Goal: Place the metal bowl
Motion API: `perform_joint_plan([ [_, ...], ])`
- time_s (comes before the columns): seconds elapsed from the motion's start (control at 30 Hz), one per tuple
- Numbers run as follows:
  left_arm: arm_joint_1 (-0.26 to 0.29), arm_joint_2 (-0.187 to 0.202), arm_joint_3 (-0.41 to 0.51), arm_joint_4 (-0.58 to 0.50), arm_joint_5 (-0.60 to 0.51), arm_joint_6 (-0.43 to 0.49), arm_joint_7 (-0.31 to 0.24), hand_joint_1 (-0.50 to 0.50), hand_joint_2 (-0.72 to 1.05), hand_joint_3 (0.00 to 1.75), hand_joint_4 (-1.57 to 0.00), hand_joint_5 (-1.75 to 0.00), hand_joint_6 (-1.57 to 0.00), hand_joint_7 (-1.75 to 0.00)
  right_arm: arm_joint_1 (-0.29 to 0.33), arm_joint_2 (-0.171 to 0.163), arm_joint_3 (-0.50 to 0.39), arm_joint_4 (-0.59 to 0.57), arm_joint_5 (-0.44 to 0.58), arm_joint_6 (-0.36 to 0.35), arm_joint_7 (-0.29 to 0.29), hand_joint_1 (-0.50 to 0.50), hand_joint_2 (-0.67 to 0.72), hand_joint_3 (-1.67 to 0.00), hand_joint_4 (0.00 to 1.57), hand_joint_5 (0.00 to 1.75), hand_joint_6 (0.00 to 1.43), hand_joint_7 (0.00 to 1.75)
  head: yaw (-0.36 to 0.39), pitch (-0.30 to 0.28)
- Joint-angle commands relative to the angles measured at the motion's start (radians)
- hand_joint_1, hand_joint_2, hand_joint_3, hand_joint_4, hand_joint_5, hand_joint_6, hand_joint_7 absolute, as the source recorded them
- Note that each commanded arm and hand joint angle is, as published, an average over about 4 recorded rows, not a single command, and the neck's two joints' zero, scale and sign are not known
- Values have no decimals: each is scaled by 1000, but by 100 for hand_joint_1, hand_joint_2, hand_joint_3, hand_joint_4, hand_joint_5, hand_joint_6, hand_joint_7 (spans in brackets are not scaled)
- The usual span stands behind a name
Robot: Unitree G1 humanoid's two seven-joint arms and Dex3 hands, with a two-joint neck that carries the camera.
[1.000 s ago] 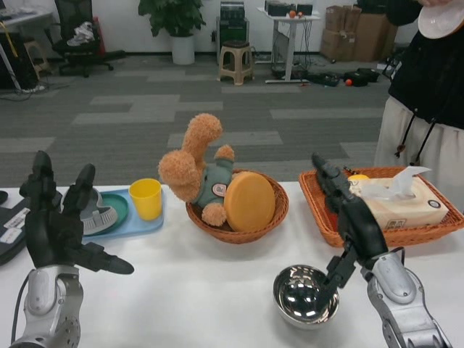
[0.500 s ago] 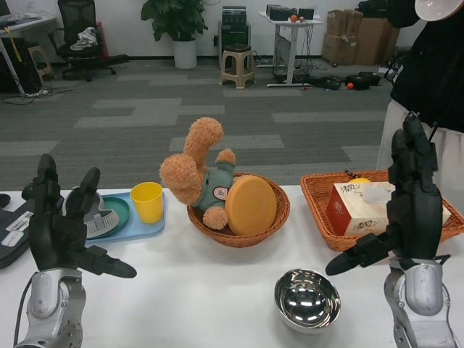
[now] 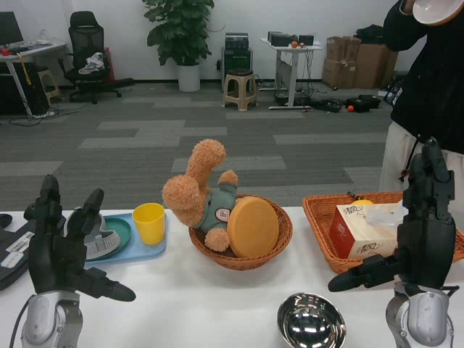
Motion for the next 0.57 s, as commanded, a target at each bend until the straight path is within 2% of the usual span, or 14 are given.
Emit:
perform_joint_plan([
  [0.03, -2, 13, 9, -6, 2, -2, -5, -50, -72, 9, -67, -8, -13, -7, -25, 0, 6, 11, 3, -17, -5, -46, 60, 0, 0, 0, 0, 21, 0, 7],
  [0.57, 6, 11, 14, -18, 8, -2, -5, -50, -72, 9, -69, -10, -13, -7, -28, -4, 23, 12, 8, -14, -4, -46, 60, 0, 0, 0, 0, 21, 3, 3],
])
